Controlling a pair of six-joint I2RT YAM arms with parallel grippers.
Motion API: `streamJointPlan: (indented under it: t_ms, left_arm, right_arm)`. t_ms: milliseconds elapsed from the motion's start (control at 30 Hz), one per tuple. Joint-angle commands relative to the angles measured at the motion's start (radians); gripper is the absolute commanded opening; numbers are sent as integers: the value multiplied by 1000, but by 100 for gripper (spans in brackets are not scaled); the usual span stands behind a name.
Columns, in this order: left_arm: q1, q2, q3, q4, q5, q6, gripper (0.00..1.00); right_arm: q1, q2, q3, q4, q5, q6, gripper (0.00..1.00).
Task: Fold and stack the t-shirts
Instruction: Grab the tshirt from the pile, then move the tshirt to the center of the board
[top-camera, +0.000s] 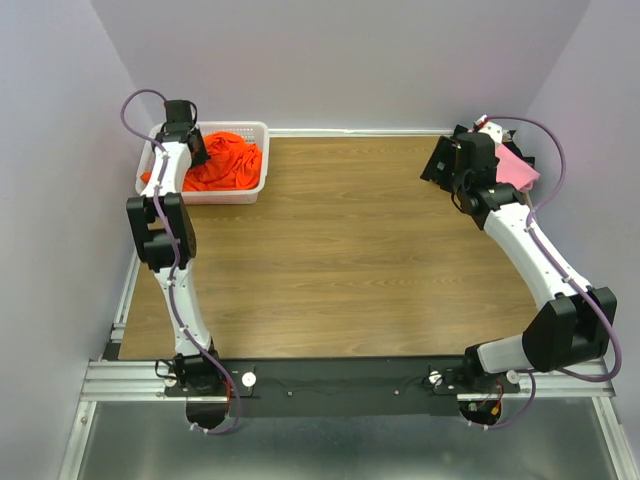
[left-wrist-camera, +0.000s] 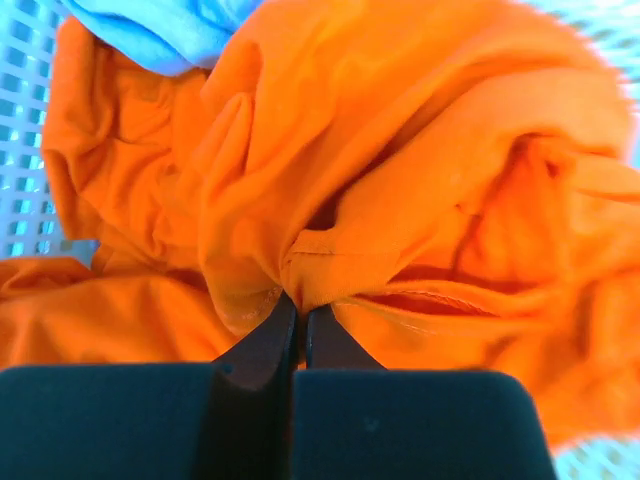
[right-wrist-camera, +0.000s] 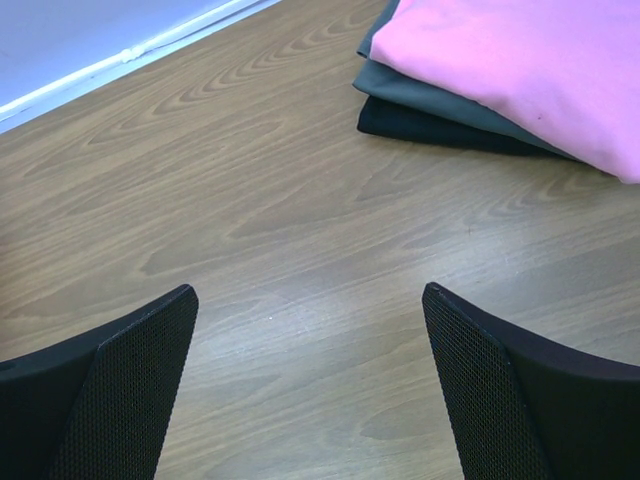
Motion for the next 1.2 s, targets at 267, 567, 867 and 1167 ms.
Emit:
streamJointPlan:
  t_ms: [267,567,867,1167]
  left_arm:
    - [-69,-493,-191,179,250,-51,0]
    - [-259,-752,-363,407,488,-63,0]
    - [-359,-854,-283,625,598,-264,0]
    - [-441,-845,-201,800,761,-451,0]
  right_arm:
    - [-6,10,8,-2,-44,11,100]
    - [-6,13,23,-2,-54,7,100]
    - [-6,10,44,-1,-61,5,100]
    - [-7,-51,14,-2,-9,-2,100]
